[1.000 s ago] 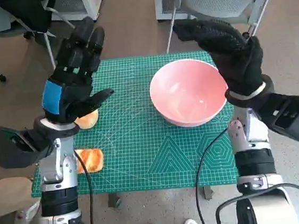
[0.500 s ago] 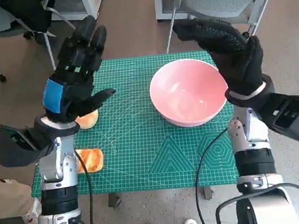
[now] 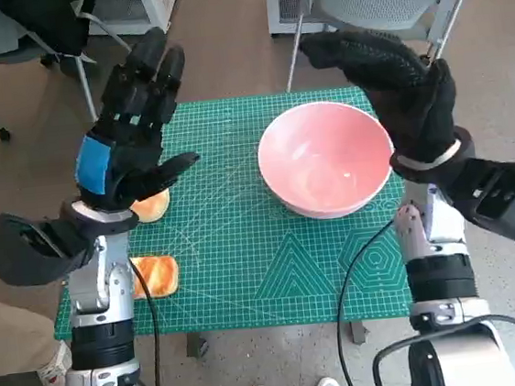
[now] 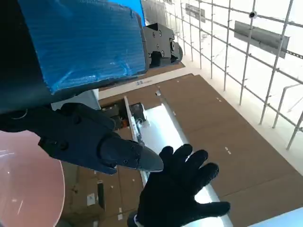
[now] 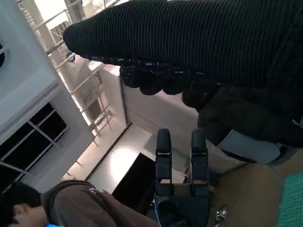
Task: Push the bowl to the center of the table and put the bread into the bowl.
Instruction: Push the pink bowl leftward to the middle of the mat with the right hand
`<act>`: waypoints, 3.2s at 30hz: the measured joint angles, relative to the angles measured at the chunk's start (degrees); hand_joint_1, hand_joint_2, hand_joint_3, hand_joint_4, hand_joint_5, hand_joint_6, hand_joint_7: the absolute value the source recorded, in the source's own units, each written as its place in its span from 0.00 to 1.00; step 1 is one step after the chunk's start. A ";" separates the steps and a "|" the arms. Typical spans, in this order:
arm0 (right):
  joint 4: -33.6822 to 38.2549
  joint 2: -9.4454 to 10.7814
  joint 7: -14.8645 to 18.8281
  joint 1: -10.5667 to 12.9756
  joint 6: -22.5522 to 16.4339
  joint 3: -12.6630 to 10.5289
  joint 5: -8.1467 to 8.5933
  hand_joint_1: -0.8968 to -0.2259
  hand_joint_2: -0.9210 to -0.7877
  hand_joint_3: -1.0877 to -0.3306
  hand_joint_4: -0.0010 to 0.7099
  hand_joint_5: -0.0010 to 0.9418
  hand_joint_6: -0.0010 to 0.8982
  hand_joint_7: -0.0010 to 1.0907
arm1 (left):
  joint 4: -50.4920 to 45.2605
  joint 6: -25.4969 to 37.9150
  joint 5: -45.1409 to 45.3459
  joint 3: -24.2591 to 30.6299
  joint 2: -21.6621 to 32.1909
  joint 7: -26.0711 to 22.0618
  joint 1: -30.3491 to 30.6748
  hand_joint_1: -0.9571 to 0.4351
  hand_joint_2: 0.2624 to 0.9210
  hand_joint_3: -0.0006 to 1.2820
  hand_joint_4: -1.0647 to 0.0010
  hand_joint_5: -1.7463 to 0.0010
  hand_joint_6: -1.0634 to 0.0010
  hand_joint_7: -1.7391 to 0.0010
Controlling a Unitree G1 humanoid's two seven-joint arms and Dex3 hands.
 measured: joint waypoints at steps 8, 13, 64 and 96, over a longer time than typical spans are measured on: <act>11.64 -4.29 -0.92 -4.60 -1.64 -3.09 -1.28 0.28 0.00 0.37 0.03 0.00 0.00 0.19 | 0.01 -0.16 0.16 -0.20 -0.01 0.09 -0.06 0.28 1.00 0.06 0.96 1.00 0.90 0.89; 18.52 -7.22 -6.01 -6.82 -1.69 -3.88 -4.78 0.28 0.00 0.35 0.00 0.00 0.00 0.15 | 0.01 -0.19 0.20 -0.19 -0.01 0.30 -0.06 0.28 1.00 0.06 0.96 1.00 0.90 0.89; 33.47 -11.61 -29.12 -4.16 23.87 -5.04 -18.05 0.41 0.00 0.23 0.00 0.00 0.00 0.09 | -0.37 -1.33 1.12 0.10 -0.03 1.15 0.90 0.29 1.00 0.06 0.97 1.00 0.89 0.90; 33.81 -10.15 -31.50 -0.69 26.72 -6.72 -18.18 0.31 0.00 0.33 0.00 0.00 0.03 0.08 | -2.52 0.05 1.10 0.24 0.24 1.88 2.21 0.29 1.00 0.07 0.97 1.00 0.89 0.89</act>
